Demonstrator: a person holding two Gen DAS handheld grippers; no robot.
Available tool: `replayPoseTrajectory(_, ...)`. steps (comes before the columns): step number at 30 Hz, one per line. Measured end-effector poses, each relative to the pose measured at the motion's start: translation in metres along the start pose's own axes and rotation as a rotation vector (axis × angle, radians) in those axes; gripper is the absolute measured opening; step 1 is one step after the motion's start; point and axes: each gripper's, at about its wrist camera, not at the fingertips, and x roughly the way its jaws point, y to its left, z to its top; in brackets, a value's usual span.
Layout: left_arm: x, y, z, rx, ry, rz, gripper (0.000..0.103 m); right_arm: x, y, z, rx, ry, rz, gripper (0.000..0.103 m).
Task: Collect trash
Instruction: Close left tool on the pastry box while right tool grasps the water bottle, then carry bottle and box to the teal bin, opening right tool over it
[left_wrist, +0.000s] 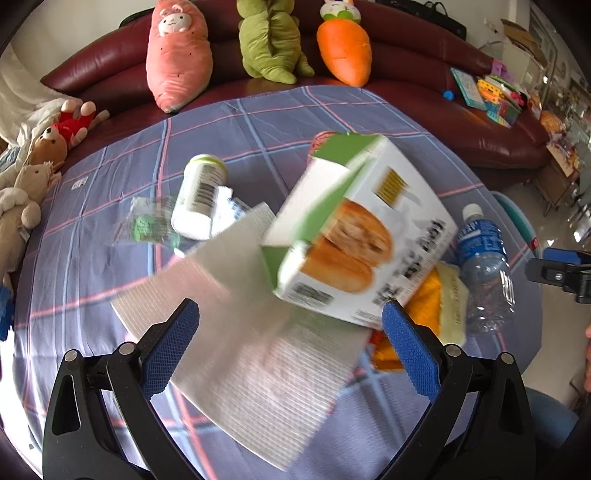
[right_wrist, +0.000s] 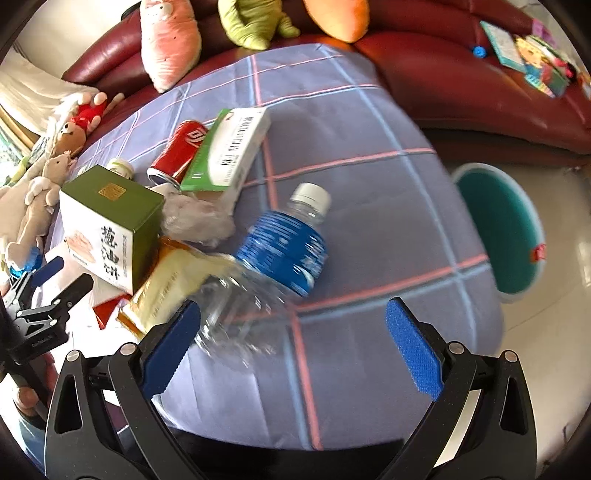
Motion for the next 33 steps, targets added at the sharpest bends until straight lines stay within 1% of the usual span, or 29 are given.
replayPoseTrajectory(1,0.002,0.005,0.005,0.007,0.003,-0.008,0.099,0.006,0.003,0.004,0.004,0.011,0.009,0.09)
replayPoseTrajectory(2,0.003,0.009,0.009,0.012,0.006,-0.019,0.099,0.011,0.003,0.006,0.009,0.022,0.018,0.089)
replayPoseTrajectory(6,0.007,0.017,0.027,0.044,0.015,-0.06,0.099,0.038,0.006,0.011,0.048,0.091,0.049,0.088)
replayPoseTrajectory(8,0.009,0.014,0.035,0.067,0.014,-0.079,0.099,0.046,0.006,0.011,0.052,0.107,0.057,0.082)
replayPoseTrajectory(9,0.009,0.014,0.039,0.08,0.014,-0.097,0.099,0.05,0.006,0.01,0.053,0.119,0.066,0.073)
replayPoseTrajectory(10,0.01,0.009,0.042,0.099,0.013,-0.117,0.099,0.053,0.006,0.009,0.056,0.129,0.075,0.069)
replayPoseTrajectory(14,0.013,-0.01,0.046,0.178,0.033,-0.19,0.099,0.052,0.004,0.007,0.046,0.13,0.097,0.068)
replayPoseTrajectory(16,0.014,-0.018,0.043,0.199,0.038,-0.229,0.079,0.048,0.003,0.004,0.036,0.134,0.1,0.066)
replayPoseTrajectory(17,0.015,-0.022,0.041,0.205,0.057,-0.247,0.058,0.047,0.002,0.003,0.029,0.132,0.095,0.064)
replayPoseTrajectory(18,0.016,-0.024,0.04,0.21,0.068,-0.264,0.047,0.044,0.0,0.002,0.021,0.127,0.095,0.062)
replayPoseTrajectory(19,0.016,-0.027,0.038,0.217,0.076,-0.285,0.044,0.043,-0.002,0.002,0.022,0.13,0.098,0.061)
replayPoseTrajectory(21,0.014,-0.032,0.035,0.235,0.082,-0.299,0.036,0.042,-0.005,0.004,0.024,0.139,0.105,0.06)
replayPoseTrajectory(23,0.013,-0.039,0.032,0.249,0.094,-0.31,0.035,0.043,-0.006,0.006,0.012,0.146,0.104,0.061)
replayPoseTrajectory(25,0.017,-0.046,0.031,0.251,0.112,-0.288,0.035,0.046,-0.004,0.009,0.009,0.155,0.109,0.062)
replayPoseTrajectory(28,0.024,-0.053,0.031,0.228,0.131,-0.274,0.036,0.052,-0.003,0.016,0.011,0.155,0.119,0.063)
replayPoseTrajectory(31,0.03,-0.061,0.03,0.211,0.136,-0.272,0.036,0.059,-0.006,0.019,0.034,0.158,0.149,0.065)
replayPoseTrajectory(32,0.031,-0.064,0.03,0.212,0.134,-0.268,0.026,0.06,-0.007,0.018,0.033,0.155,0.156,0.065)
replayPoseTrajectory(33,0.03,-0.068,0.029,0.213,0.135,-0.271,0.008,0.058,-0.007,0.017,0.021,0.137,0.162,0.064)
